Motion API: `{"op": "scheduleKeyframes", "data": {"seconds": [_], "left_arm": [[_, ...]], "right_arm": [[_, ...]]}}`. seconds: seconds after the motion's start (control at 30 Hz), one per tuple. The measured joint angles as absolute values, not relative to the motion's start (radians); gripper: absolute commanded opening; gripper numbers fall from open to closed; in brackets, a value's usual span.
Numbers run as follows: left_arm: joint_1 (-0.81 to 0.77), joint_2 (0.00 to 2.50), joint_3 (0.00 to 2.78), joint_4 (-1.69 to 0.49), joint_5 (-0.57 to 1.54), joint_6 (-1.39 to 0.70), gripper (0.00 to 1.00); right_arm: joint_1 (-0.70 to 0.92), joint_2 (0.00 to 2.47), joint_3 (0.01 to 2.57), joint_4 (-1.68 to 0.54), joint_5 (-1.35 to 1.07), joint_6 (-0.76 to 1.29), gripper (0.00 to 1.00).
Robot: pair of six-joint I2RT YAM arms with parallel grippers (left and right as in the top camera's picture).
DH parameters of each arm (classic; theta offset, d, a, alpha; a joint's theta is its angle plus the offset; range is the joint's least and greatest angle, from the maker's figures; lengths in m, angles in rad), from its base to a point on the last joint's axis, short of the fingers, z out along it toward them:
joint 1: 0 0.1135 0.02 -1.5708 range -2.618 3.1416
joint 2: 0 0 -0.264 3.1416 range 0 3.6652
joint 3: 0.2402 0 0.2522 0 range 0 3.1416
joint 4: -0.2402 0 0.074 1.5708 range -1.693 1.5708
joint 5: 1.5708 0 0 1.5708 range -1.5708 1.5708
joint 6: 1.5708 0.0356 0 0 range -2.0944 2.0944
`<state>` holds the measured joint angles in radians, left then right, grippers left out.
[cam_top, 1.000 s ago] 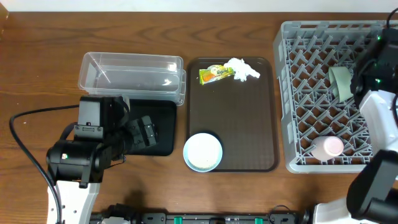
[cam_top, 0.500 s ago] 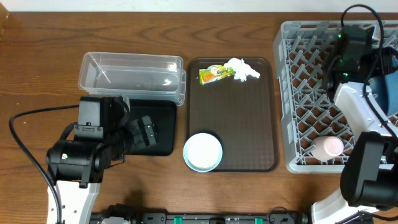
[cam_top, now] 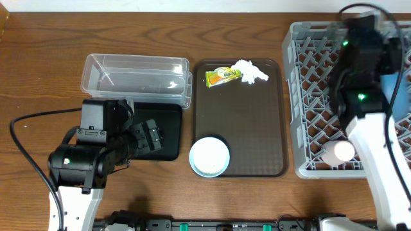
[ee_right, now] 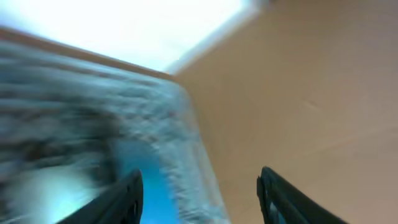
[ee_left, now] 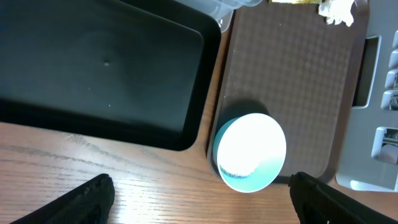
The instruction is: Sort waste into correct bins and load items into the dishwasher rack
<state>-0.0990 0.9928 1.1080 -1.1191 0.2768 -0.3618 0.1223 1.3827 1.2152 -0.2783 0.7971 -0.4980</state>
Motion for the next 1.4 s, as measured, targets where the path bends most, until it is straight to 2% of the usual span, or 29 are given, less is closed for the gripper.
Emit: {"op": "scheduleKeyframes", "data": {"seconds": [0.13, 0.27, 0.47, 0.77, 0.93, 1.1, 1.17, 1.4], "left_arm": [[-0.099, 0.993, 1.108, -1.119, 0.277, -0.362, 0.92], [-0.099, 0.993, 1.108, -1.119, 0.277, -0.362, 0.92], [-0.099, 0.993, 1.108, -1.119, 0.277, -0.362, 0.92], [-0.099, 0.993, 1.108, -1.119, 0.277, -0.362, 0.92], [-0.099, 0.993, 1.108, -1.119, 0.277, -0.362, 0.92], [-0.099, 0.993, 1.108, -1.119, 0.277, -0.362, 0.92], [-0.099, 0.993, 1.108, -1.119, 0.277, -0.362, 0.92], [-0.099, 0.993, 1.108, -1.119, 0.277, -0.362, 0.92]], "right_arm": [[0.176, 1.385, 1.215, -0.452, 0.428, -0.233, 0.54], [0.207, 1.426, 1.214, -0.503, 0.103, 0.029, 0.52], [0.275, 1.532, 1.214, -0.505, -0.15, 0.207, 0.51], [0.323, 1.719, 1.22, -0.467, -0.177, 0.217, 0.44], [0.323, 1.873, 1.317, -0.458, -0.16, 0.196, 0.56], [0.323, 2.008, 1.42, -0.384, -0.114, 0.186, 0.6], [0.318, 2.05, 1.441, -0.365, -0.102, 0.186, 0.65], [0.3, 2.075, 1.461, -0.45, -0.116, 0.175, 0.64]]}}
